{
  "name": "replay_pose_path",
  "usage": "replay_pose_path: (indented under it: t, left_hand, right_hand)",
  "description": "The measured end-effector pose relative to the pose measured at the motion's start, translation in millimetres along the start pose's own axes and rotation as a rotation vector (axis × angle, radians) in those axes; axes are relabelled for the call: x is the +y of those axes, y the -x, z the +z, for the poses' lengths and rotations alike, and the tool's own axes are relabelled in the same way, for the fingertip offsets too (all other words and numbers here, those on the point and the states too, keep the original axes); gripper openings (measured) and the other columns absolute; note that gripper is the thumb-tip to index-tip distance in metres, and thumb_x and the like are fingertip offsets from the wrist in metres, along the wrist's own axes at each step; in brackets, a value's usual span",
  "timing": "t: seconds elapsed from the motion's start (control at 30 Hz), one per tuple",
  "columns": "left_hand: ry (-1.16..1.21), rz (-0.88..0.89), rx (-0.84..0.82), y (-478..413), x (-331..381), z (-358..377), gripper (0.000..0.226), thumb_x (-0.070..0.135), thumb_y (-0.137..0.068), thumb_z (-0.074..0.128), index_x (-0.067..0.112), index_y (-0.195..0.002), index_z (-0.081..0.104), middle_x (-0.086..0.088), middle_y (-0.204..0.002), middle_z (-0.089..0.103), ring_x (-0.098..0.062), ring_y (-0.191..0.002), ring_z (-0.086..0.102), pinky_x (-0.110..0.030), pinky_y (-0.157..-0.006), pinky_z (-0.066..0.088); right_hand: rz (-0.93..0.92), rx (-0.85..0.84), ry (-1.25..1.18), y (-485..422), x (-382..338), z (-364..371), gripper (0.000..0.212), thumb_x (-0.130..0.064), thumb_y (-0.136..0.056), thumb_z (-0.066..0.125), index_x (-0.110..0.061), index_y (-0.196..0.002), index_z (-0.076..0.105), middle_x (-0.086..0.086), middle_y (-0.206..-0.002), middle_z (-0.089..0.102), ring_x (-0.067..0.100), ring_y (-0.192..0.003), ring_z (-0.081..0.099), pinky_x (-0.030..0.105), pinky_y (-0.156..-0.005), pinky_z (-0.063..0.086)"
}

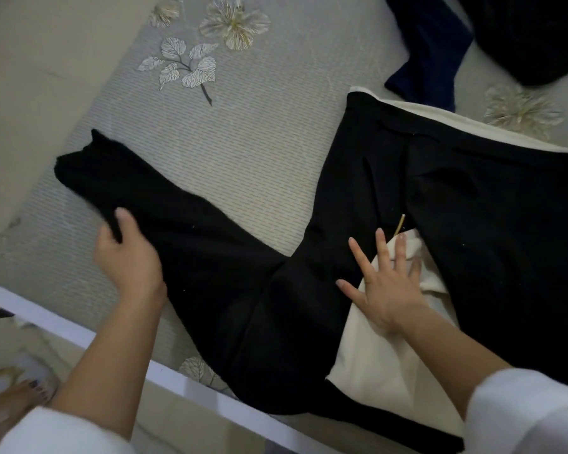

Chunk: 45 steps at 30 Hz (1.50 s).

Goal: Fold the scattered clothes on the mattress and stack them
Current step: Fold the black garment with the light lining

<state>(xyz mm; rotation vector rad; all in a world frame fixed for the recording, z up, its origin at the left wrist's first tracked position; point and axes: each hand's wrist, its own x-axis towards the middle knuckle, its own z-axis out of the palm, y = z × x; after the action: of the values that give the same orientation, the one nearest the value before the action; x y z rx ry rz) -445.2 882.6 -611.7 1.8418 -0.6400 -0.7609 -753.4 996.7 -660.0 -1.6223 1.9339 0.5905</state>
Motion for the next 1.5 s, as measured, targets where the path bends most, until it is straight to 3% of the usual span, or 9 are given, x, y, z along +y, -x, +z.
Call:
replay_pose_path:
  t: [0.23,0.37,0.53,0.6,0.73,0.93,1.2,1.33,1.5]
  left_hand:
    - [-0.3,0.446,-0.561,97.4,38.4,60.2,0.045,0.026,-0.1,0.045,0.014,-0.143,0.041,0.006,-0.138,0.043,0.009,-0.122,0.033,0.006,-0.096,0.018]
    - [-0.697,0.775,-1.04,174.0,24.4,89.3,0.049,0.043,-0.094,0.032,0.03,-0.139,0.047,-0.013,-0.131,0.056,-0.033,-0.124,0.046,-0.033,-0.108,0.03]
    - [-1.154,0.83,-1.459,249.5,-24.8,87.4,0.061,0.031,-0.097,0.04,0.035,-0.15,0.01,-0.005,-0.158,0.005,-0.033,-0.145,-0.011,-0.051,-0.112,-0.014]
    - [-1.224,0.836,-1.433,249.5,-43.8,77.9,0.067,0.027,-0.096,0.041,0.036,-0.151,0.002,-0.003,-0.159,0.001,-0.031,-0.145,-0.012,-0.051,-0.11,-0.017]
    - [-1.252,0.923,-1.33,237.0,-49.2,60.0,0.068,0.037,-0.074,0.055,0.034,-0.141,0.041,-0.002,-0.133,0.052,-0.03,-0.126,0.047,-0.055,-0.108,0.014]
    - [-1.358,0.905,-1.242,206.3,-49.4,41.1,0.078,0.052,-0.062,0.06,0.03,-0.136,0.048,-0.012,-0.133,0.049,-0.037,-0.13,0.026,-0.059,-0.104,0.028]
    - [-1.314,0.649,-1.123,188.7,-41.0,33.8,0.089,0.044,-0.072,0.048,0.033,-0.151,0.007,-0.008,-0.158,-0.011,-0.028,-0.141,-0.029,-0.053,-0.114,-0.008]
    - [-1.379,0.652,-1.155,194.4,-31.9,37.4,0.104,0.04,-0.072,0.058,0.042,-0.146,-0.016,-0.002,-0.153,-0.03,-0.03,-0.139,-0.034,-0.055,-0.114,-0.008]
    - [-1.27,0.825,-1.101,205.3,-37.3,35.9,0.096,0.042,-0.075,0.057,0.03,-0.152,0.001,-0.007,-0.16,-0.004,-0.028,-0.147,-0.001,-0.048,-0.115,0.016]
  right_hand:
    - [0.003,0.154,-0.473,7.4,9.2,-21.9,0.062,-0.052,-0.092,0.048,-0.04,-0.148,0.023,-0.006,-0.159,0.014,0.021,-0.147,0.002,0.049,-0.117,0.012]
    - [0.214,0.551,-1.285,26.1,40.3,-48.5,0.02,-0.018,-0.094,0.055,-0.022,-0.111,0.064,-0.001,-0.107,0.066,0.015,-0.103,0.061,0.041,-0.095,0.049]
    - [0.332,0.63,-1.349,54.2,78.3,-54.7,0.033,0.002,-0.088,0.053,-0.015,-0.115,0.061,0.005,-0.114,0.063,0.017,-0.105,0.061,0.028,-0.088,0.049]
    - [0.23,0.446,-1.165,60.2,79.3,-45.3,0.059,0.002,-0.08,0.062,-0.018,-0.134,0.049,-0.001,-0.132,0.05,0.015,-0.122,0.048,0.027,-0.098,0.042]
    - [0.082,0.246,-0.87,57.7,62.0,-26.8,0.103,-0.039,-0.071,0.078,-0.031,-0.151,0.013,-0.011,-0.154,0.013,0.012,-0.14,0.013,0.04,-0.117,0.017]
    - [-0.062,0.391,-0.783,44.9,31.7,-33.8,0.08,-0.023,-0.076,0.067,-0.03,-0.145,0.028,-0.011,-0.154,0.013,0.01,-0.142,0.007,0.041,-0.117,0.01]
    - [-0.185,0.217,-0.165,32.5,32.1,-6.7,0.082,-0.035,-0.091,0.055,-0.02,-0.153,0.003,0.0,-0.161,0.0,0.021,-0.148,-0.003,0.04,-0.118,0.007]
    - [0.067,0.595,-1.172,23.5,46.9,-30.5,0.04,0.0,-0.086,0.05,-0.014,-0.121,0.062,-0.001,-0.12,0.062,0.017,-0.116,0.056,0.013,-0.098,0.037]
    - [0.48,0.509,-2.139,24.9,129.0,-54.9,0.017,-0.02,-0.094,0.055,-0.02,-0.109,0.063,0.001,-0.104,0.071,0.018,-0.096,0.068,0.036,-0.081,0.057]
